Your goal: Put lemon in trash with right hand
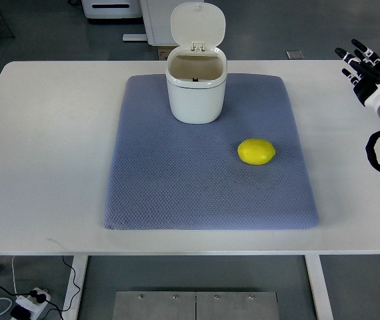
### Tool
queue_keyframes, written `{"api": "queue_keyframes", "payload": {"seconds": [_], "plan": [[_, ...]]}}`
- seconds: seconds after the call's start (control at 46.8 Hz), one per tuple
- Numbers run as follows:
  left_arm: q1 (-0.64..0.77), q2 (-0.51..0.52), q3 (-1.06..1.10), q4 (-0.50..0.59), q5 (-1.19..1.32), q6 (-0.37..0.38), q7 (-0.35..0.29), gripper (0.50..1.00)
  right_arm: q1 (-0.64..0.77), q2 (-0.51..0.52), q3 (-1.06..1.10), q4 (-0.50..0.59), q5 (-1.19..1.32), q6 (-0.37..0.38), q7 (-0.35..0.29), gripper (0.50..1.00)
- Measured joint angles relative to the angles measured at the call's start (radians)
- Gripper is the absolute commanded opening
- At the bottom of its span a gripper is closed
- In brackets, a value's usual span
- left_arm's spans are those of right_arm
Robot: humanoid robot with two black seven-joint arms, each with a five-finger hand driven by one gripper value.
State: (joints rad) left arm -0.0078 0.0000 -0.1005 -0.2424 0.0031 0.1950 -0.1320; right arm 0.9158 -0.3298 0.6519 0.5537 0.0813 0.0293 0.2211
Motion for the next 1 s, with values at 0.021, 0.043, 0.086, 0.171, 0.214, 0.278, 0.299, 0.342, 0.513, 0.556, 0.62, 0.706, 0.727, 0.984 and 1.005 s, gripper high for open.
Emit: {"api": "queue_keyframes", "payload": {"seconds": [0.021, 0.043, 0.086, 0.171, 0.214, 0.278, 0.299, 0.342, 0.513, 0.556, 0.62, 0.706, 0.727, 0.984, 1.005], "plan": [[0.002, 0.000, 0.000, 0.000, 0.000, 0.000, 0.000, 1.000, 0.000, 0.000, 0.000, 0.000, 0.000, 0.000, 0.000, 1.000], [0.003, 0.000, 0.001, 0.000, 0.000, 0.000, 0.000, 1.000, 0.000, 0.000, 0.000, 0.000, 0.000, 0.000, 0.000, 1.000], [0.003, 0.000, 0.001, 0.000, 0.002, 0.000, 0.000, 1.000, 0.000, 0.000, -0.001, 0.000, 0.000, 0.000, 0.000, 1.000], [0.002, 0.000, 0.003, 0.000, 0.004, 0.000, 0.000, 1.000, 0.000, 0.000, -0.001, 0.000, 0.000, 0.000, 0.000, 1.000], [-0.001, 0.000, 0.001, 0.000, 0.004, 0.001, 0.000, 1.000, 0.000, 0.000, -0.003, 0.000, 0.000, 0.000, 0.000, 1.000], [-0.005, 0.000, 0.000, 0.000, 0.003, 0.002, 0.000, 1.000, 0.000, -0.001, -0.006, 0.000, -0.001, 0.000, 0.000, 1.000], [-0.005, 0.000, 0.000, 0.000, 0.003, 0.001, 0.000, 1.000, 0.000, -0.002, -0.006, 0.000, -0.001, 0.000, 0.000, 1.000], [-0.003, 0.000, -0.001, 0.000, 0.002, 0.001, 0.000, 1.000, -0.002, -0.003, -0.006, 0.000, -0.001, 0.000, 0.000, 1.000], [-0.003, 0.000, -0.001, 0.000, 0.001, 0.000, 0.000, 1.000, -0.002, -0.005, -0.006, -0.001, -0.001, 0.000, 0.001, 1.000], [-0.003, 0.000, -0.001, 0.000, 0.002, 0.000, 0.000, 1.000, 0.000, -0.006, -0.006, -0.002, -0.001, 0.000, 0.002, 1.000], [-0.003, 0.000, -0.001, 0.000, 0.002, 0.000, 0.000, 1.000, 0.004, -0.006, -0.006, -0.003, -0.001, 0.000, 0.003, 1.000], [-0.003, 0.000, -0.001, 0.000, 0.002, 0.000, 0.000, 1.000, 0.012, -0.007, -0.006, -0.003, -0.001, 0.000, 0.003, 1.000], [-0.003, 0.000, -0.001, 0.000, 0.002, 0.000, 0.000, 1.000, 0.015, -0.008, -0.006, -0.004, -0.001, 0.000, 0.003, 1.000], [-0.003, 0.000, -0.001, 0.000, 0.002, 0.000, 0.000, 1.000, 0.042, -0.044, 0.001, -0.032, -0.001, -0.019, 0.003, 1.000], [-0.003, 0.000, -0.001, 0.000, 0.002, 0.000, 0.000, 1.000, 0.044, -0.044, 0.001, -0.038, 0.000, -0.021, 0.003, 1.000]]}}
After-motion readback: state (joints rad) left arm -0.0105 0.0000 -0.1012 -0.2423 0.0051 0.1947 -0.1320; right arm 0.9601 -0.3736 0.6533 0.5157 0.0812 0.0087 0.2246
